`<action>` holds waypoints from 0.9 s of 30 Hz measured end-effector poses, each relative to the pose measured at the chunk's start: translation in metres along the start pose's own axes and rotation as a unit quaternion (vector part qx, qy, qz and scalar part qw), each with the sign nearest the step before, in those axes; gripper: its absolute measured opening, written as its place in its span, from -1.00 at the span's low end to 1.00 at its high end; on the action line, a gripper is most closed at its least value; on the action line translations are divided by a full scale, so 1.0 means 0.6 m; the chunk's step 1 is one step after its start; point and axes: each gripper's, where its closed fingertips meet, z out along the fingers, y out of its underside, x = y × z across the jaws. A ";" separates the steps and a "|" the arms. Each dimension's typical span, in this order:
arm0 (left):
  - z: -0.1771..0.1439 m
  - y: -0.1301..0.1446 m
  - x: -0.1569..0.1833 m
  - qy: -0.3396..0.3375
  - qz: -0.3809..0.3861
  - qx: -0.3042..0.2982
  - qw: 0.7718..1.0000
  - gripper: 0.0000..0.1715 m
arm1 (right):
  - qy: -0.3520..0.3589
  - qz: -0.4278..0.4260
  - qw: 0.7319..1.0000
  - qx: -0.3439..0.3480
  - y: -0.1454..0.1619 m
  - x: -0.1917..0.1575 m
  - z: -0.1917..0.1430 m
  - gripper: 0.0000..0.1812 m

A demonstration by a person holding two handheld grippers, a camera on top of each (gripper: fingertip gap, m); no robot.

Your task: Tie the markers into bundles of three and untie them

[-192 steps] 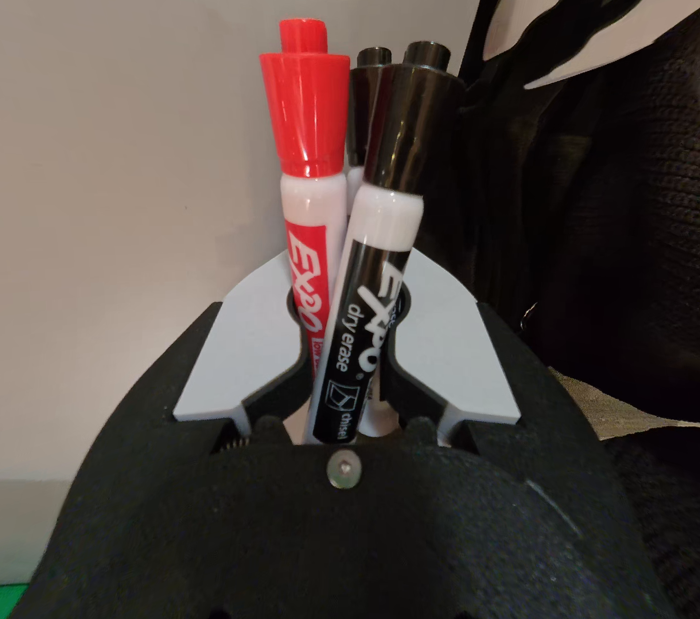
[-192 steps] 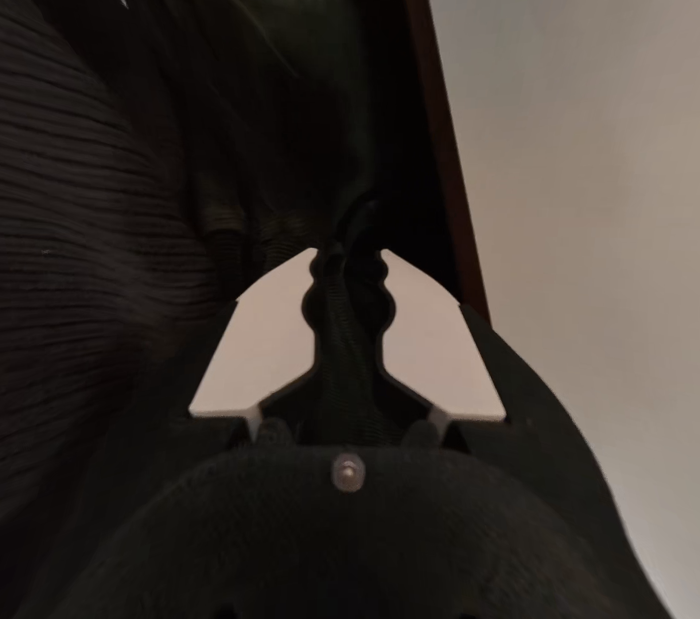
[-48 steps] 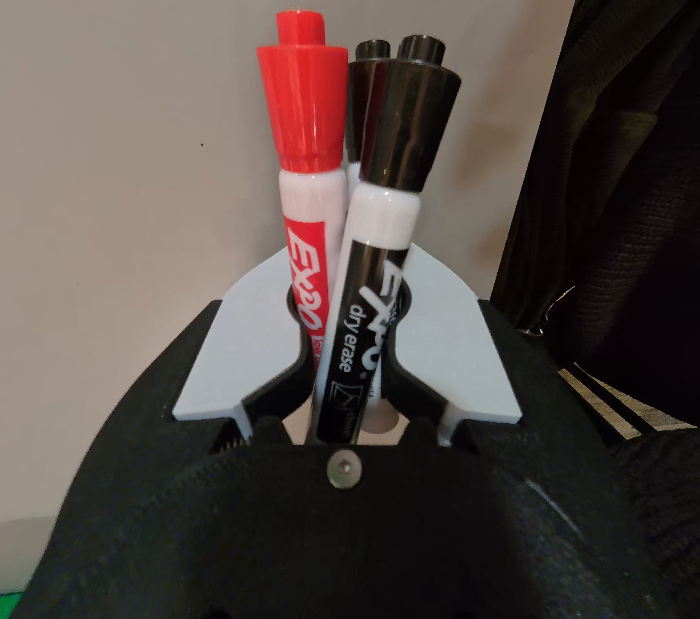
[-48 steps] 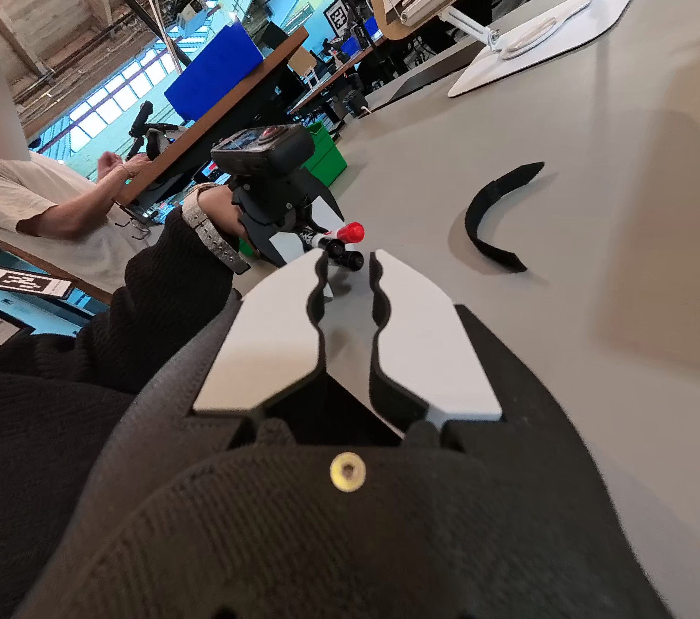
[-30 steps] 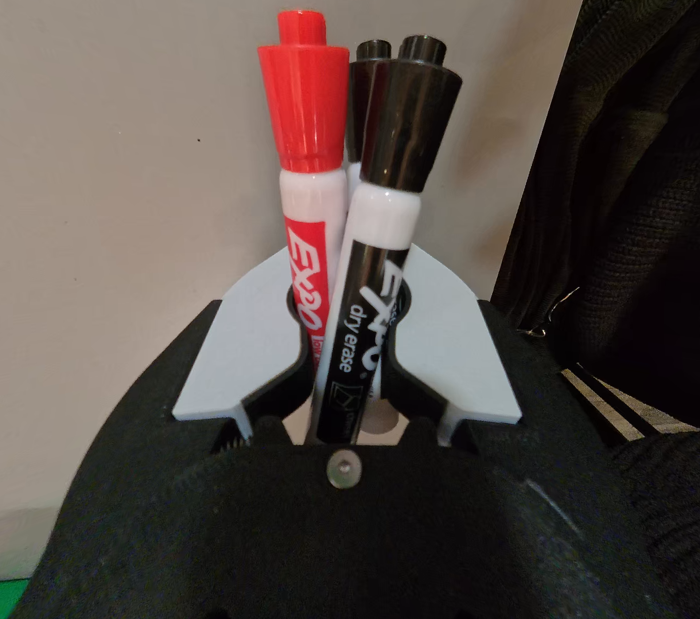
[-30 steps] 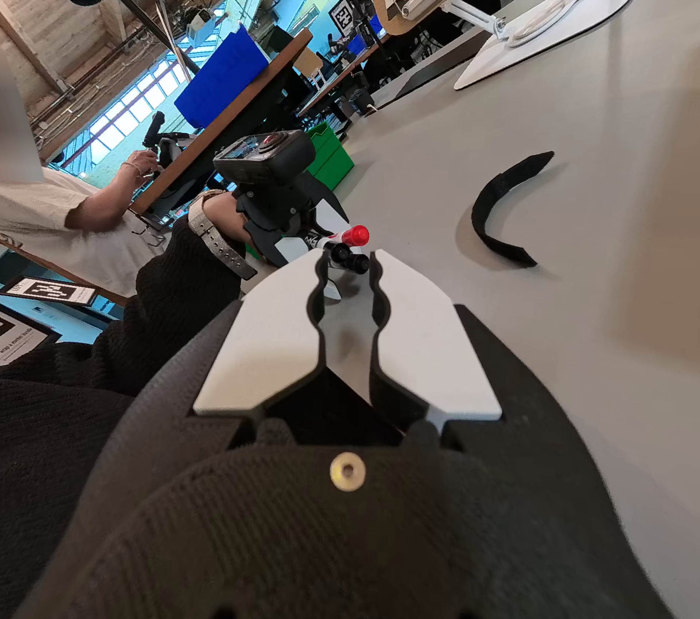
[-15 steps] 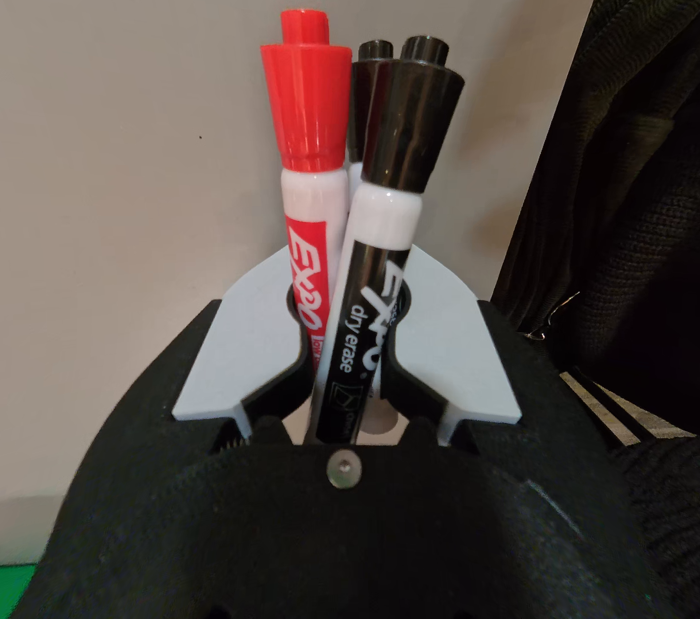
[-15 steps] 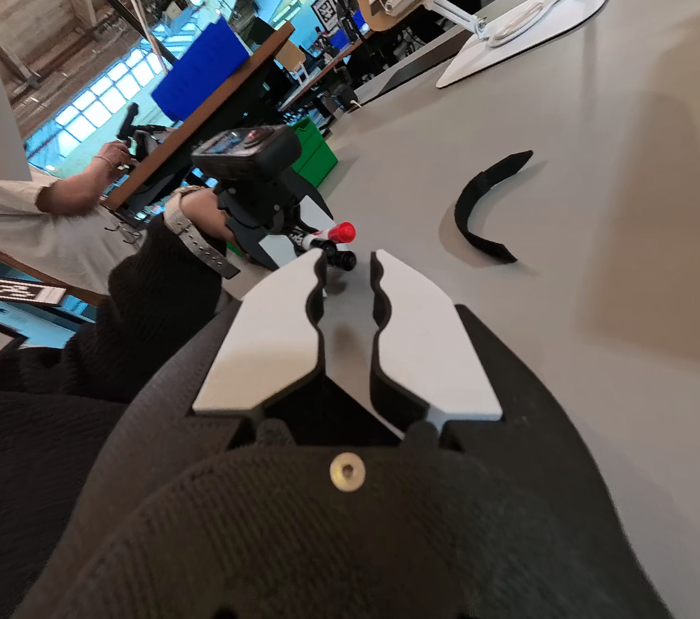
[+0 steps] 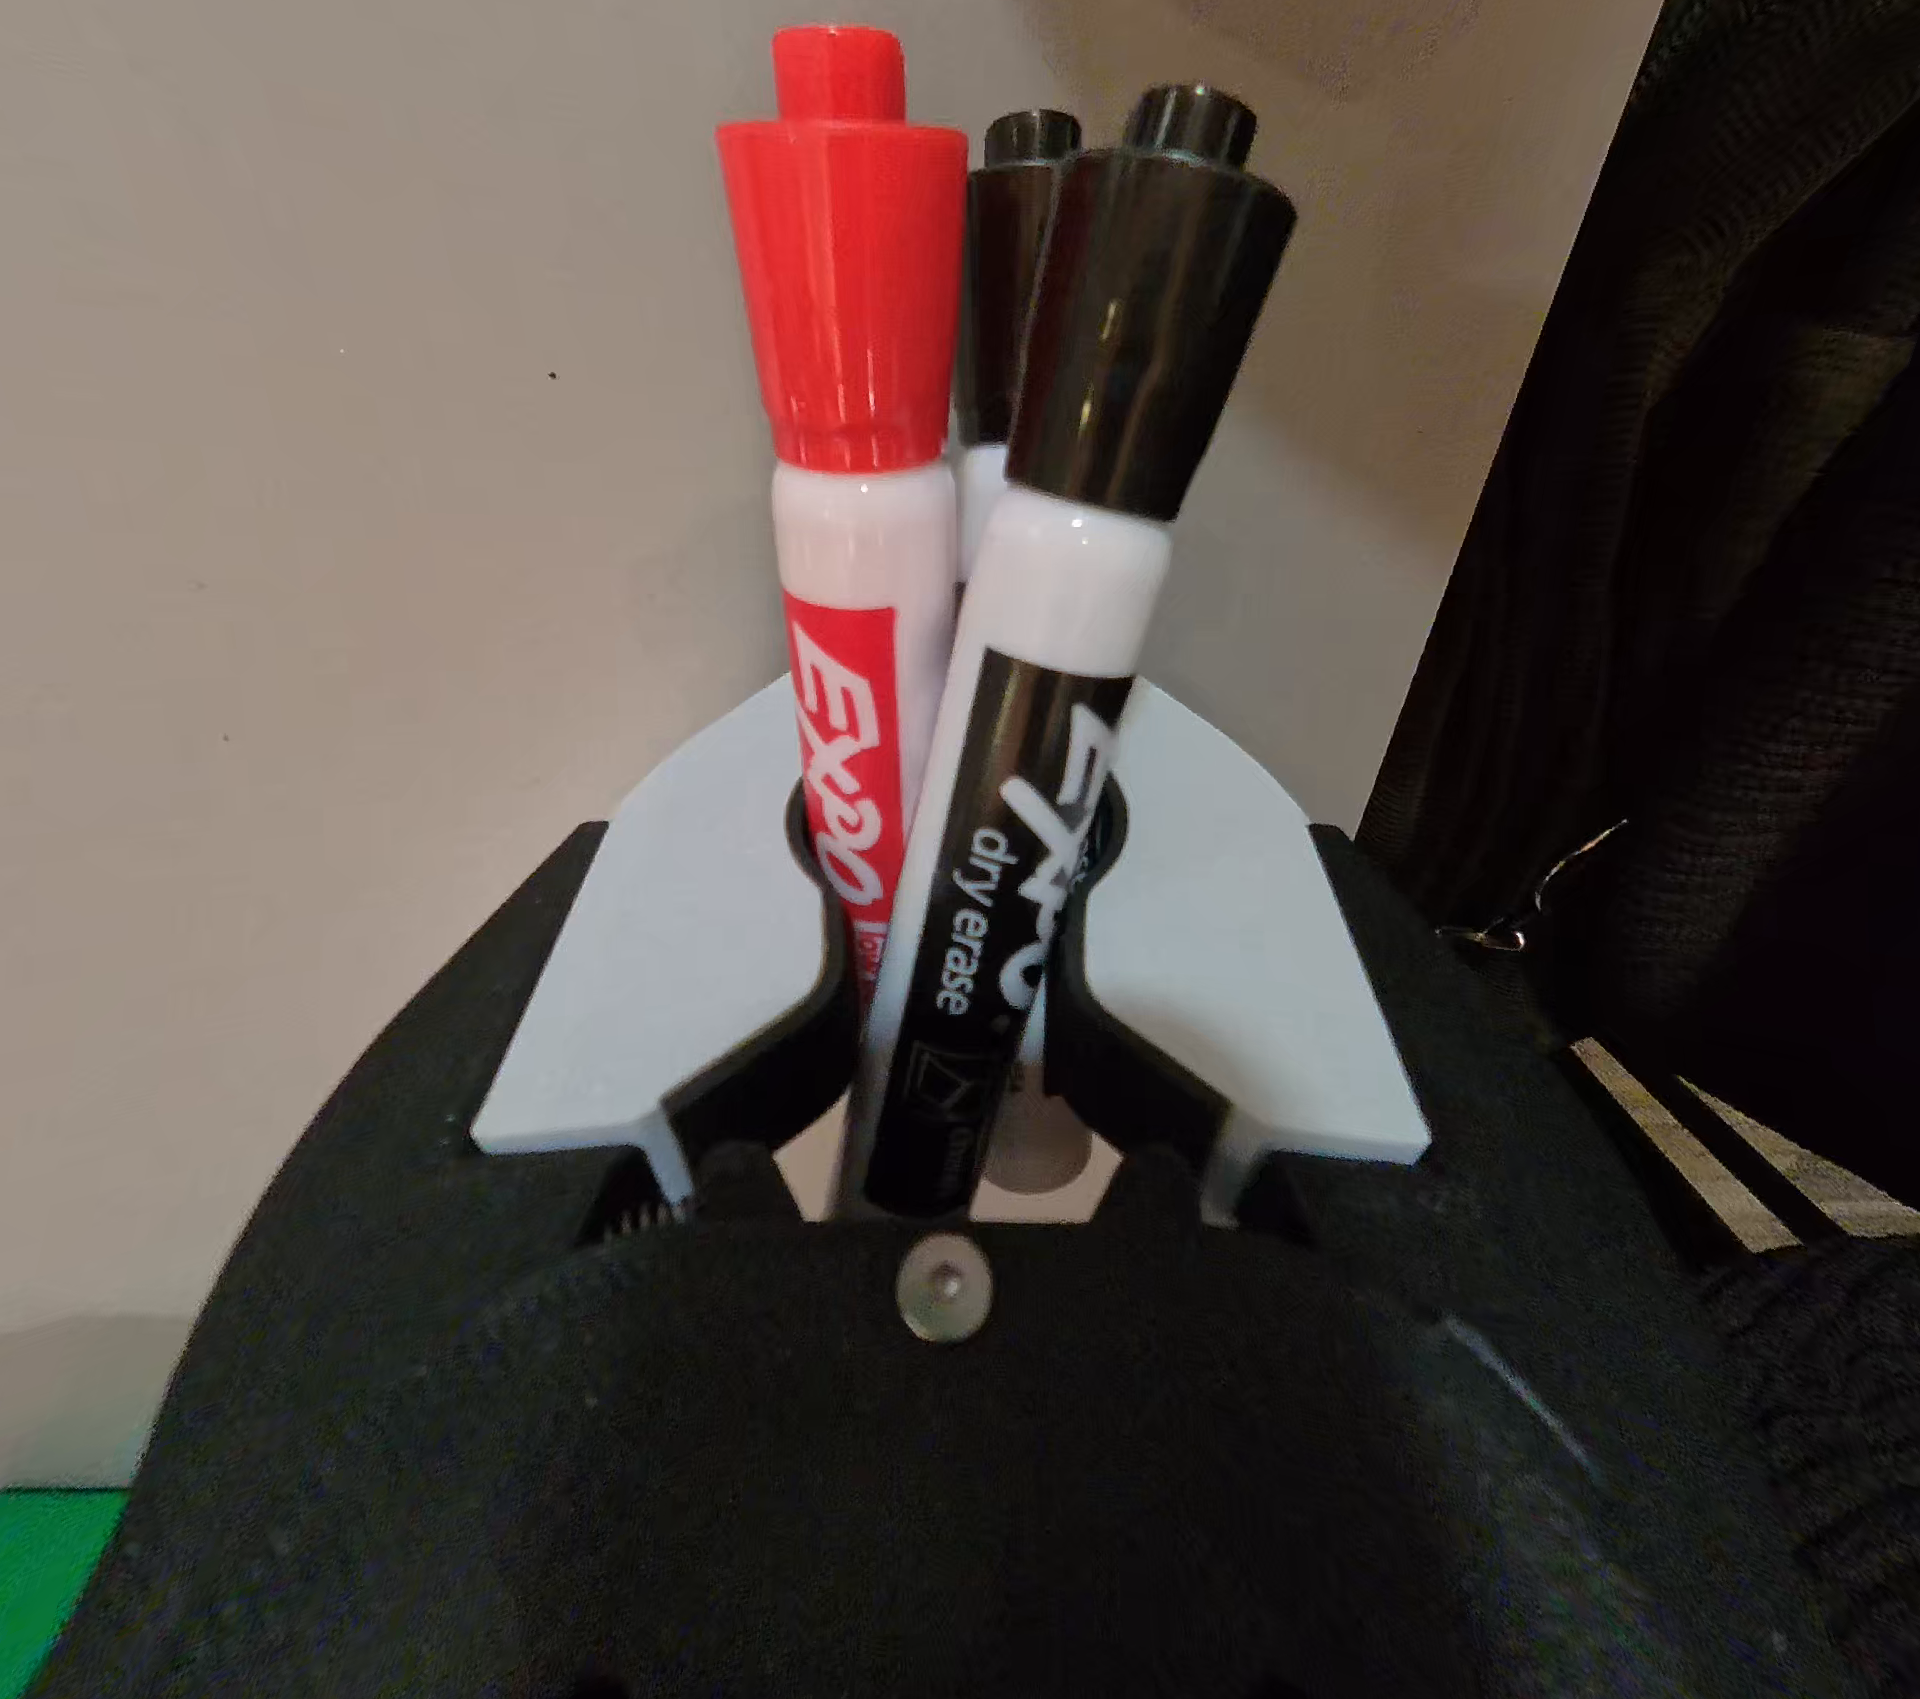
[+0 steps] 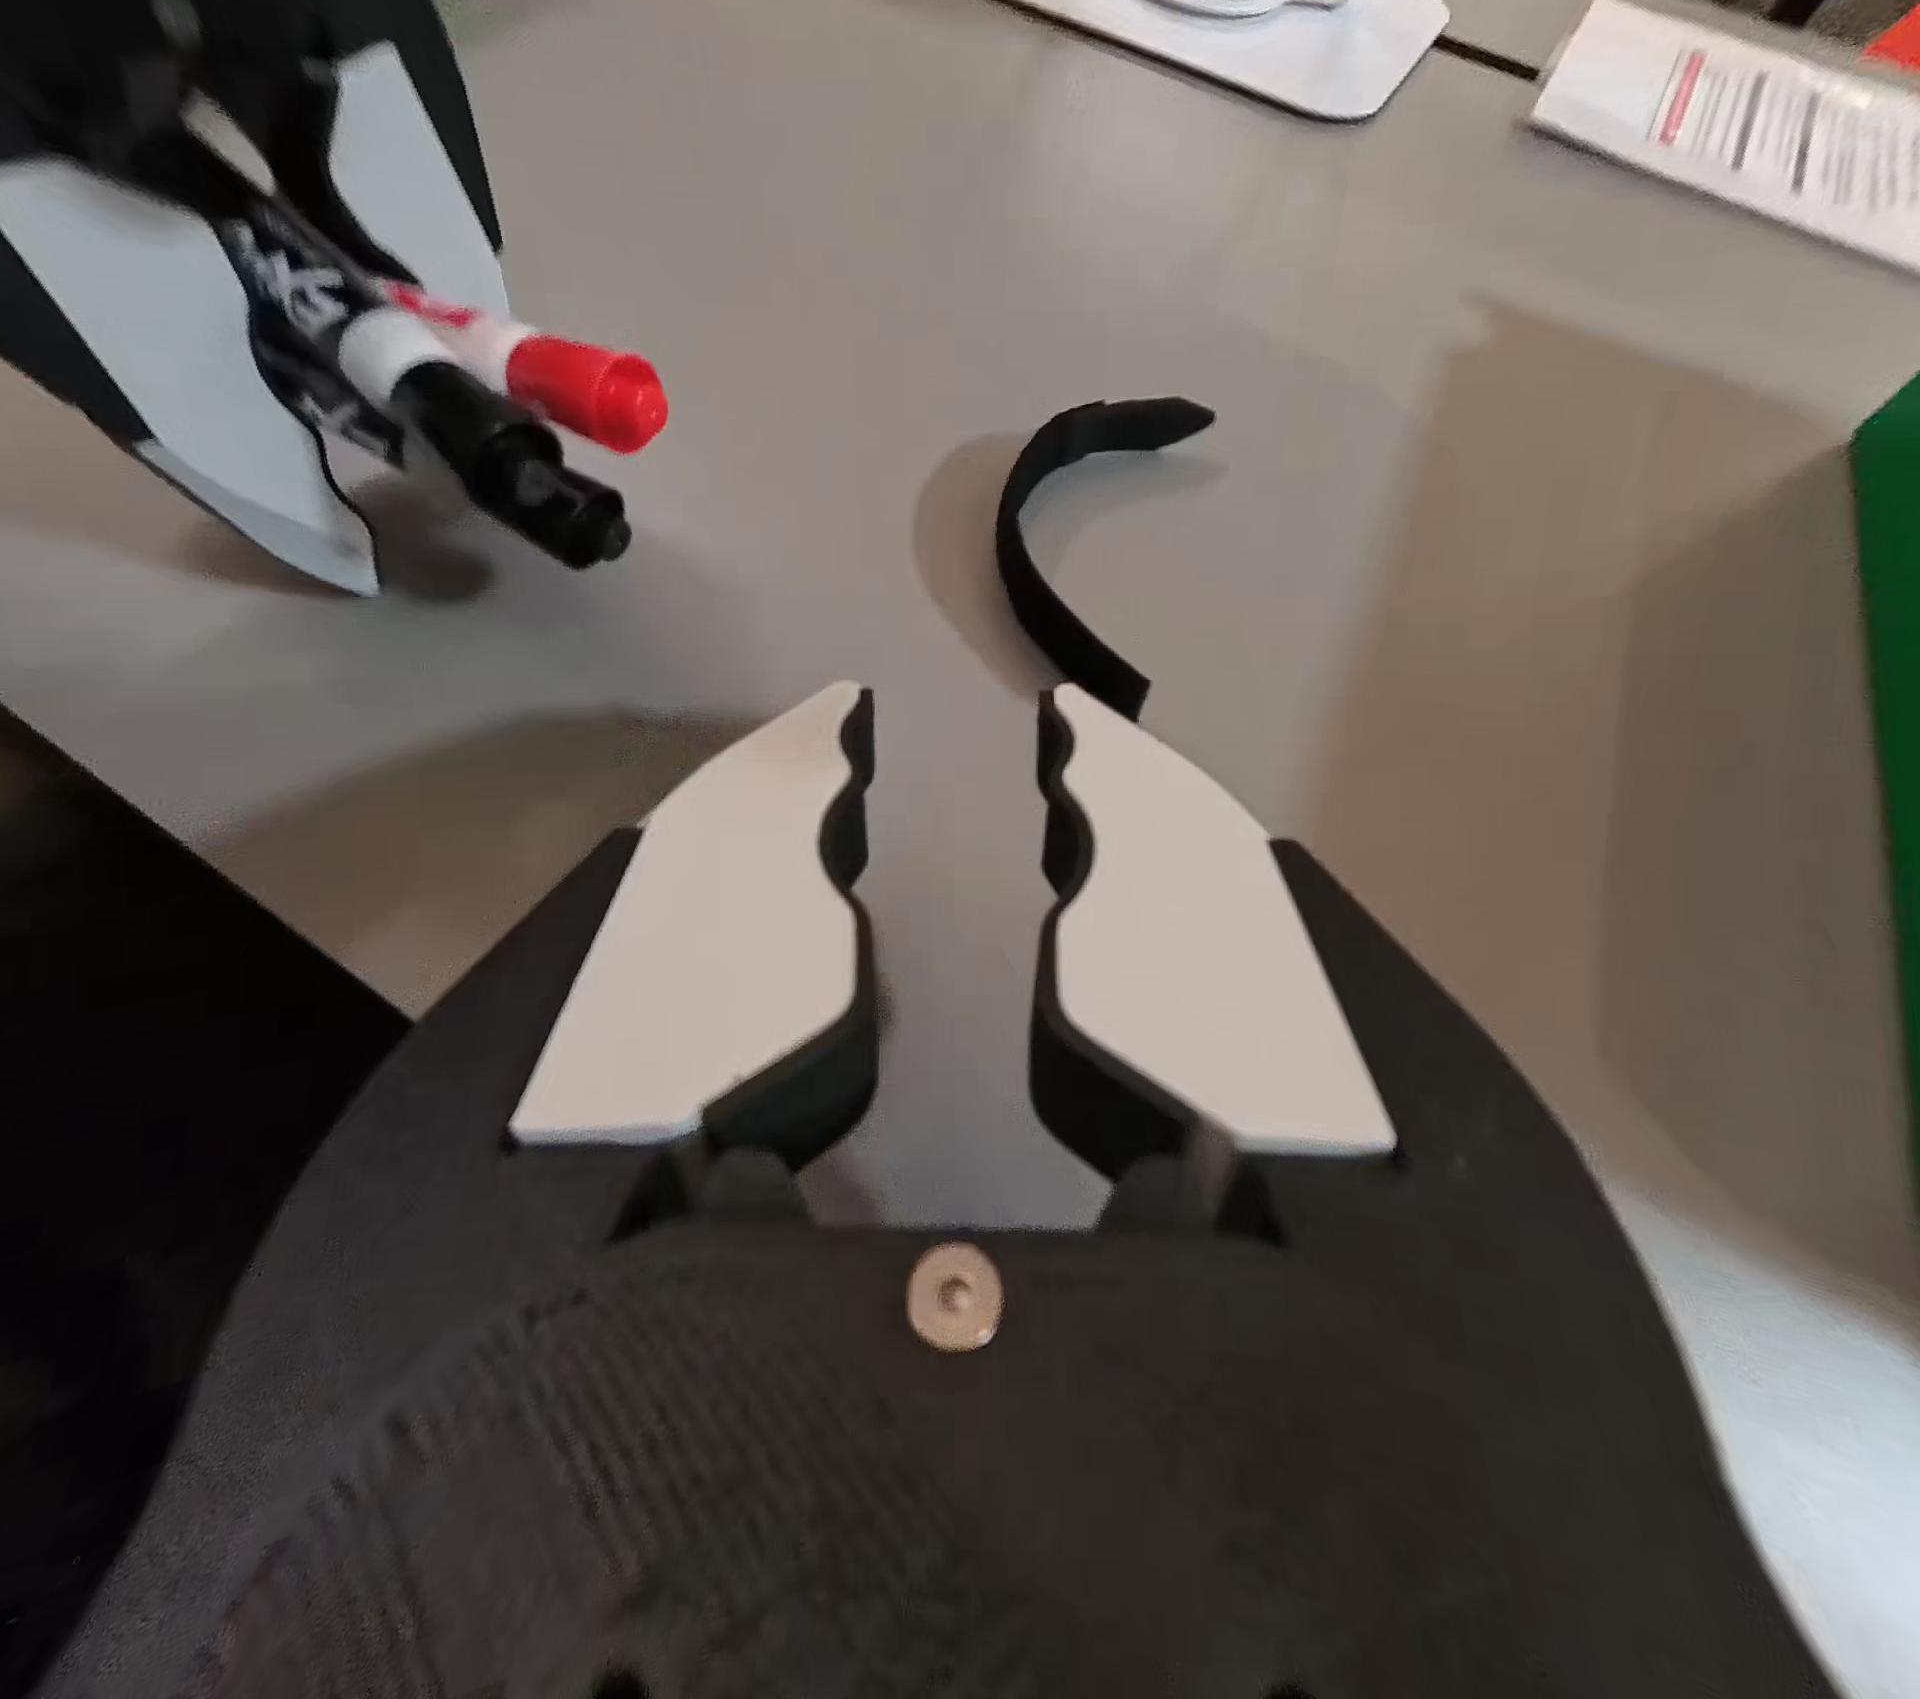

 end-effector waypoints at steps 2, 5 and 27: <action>0.000 0.000 0.000 -0.001 -0.003 0.002 1.000 -0.46 | 0.014 -0.055 0.998 -0.006 0.001 -0.004 0.009 -0.66; 0.000 0.000 0.000 -0.004 -0.005 0.004 1.000 -0.45 | 0.012 -0.119 0.993 0.000 -0.004 -0.006 0.017 -0.67; 0.000 0.000 0.000 0.000 -0.011 0.009 1.000 -0.45 | -0.045 -0.064 0.996 0.049 -0.057 0.031 0.028 -0.98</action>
